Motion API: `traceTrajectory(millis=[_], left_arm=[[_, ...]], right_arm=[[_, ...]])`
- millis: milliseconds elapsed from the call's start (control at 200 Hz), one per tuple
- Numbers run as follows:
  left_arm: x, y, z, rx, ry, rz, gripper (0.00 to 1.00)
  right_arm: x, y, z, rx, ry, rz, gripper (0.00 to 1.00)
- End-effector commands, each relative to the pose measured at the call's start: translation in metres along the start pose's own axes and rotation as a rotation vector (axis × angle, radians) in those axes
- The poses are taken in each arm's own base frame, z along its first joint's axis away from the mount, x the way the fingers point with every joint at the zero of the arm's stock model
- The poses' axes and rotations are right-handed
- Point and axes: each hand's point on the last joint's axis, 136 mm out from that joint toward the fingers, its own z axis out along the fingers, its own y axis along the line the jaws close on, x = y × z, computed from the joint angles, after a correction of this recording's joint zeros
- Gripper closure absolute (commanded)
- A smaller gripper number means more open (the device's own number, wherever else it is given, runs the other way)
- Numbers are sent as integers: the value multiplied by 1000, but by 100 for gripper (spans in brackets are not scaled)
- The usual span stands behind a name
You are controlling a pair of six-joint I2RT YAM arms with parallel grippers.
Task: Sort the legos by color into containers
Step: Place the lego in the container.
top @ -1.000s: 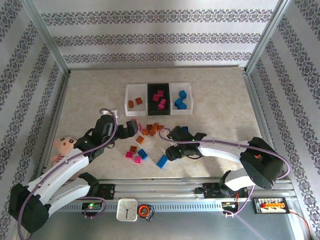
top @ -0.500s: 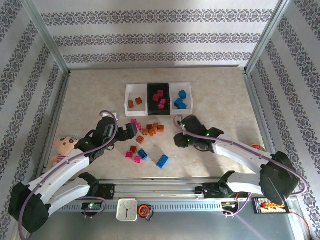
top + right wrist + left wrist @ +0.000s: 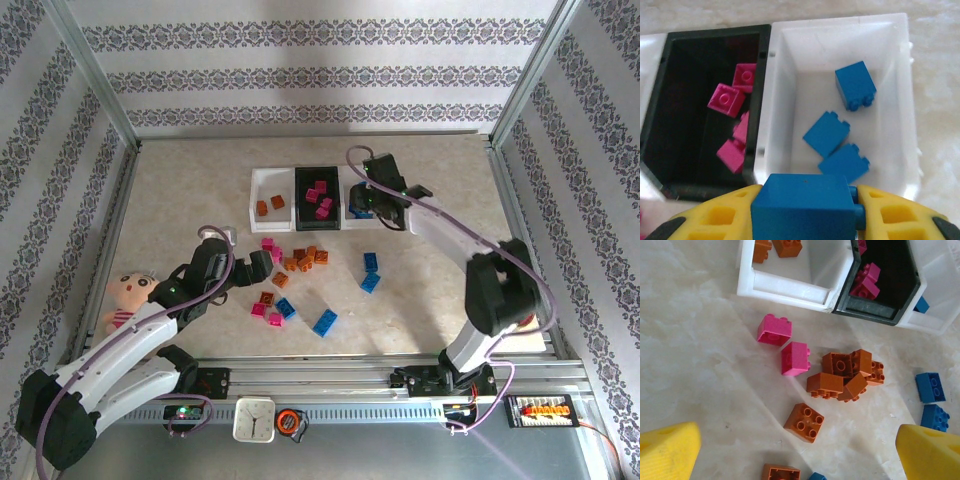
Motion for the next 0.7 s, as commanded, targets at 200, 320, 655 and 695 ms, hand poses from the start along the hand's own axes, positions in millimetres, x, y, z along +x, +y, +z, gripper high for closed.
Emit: traceTrajectory(millis=[200,320,655,695], left_arm=[[27,13,7,-52,120,26,0],[35,9,13,-31,168,42,4],[64,-5,30,-47,325,161,21],[67,-6,31,-64,338,183,24]], right_arm=[[-32,-16,52,110,23,73,59],[-37,-11,55,96,30,77,39],[-19,-3,20,21,-2,85,35],[-15,-2,16,11,-2,87,35]])
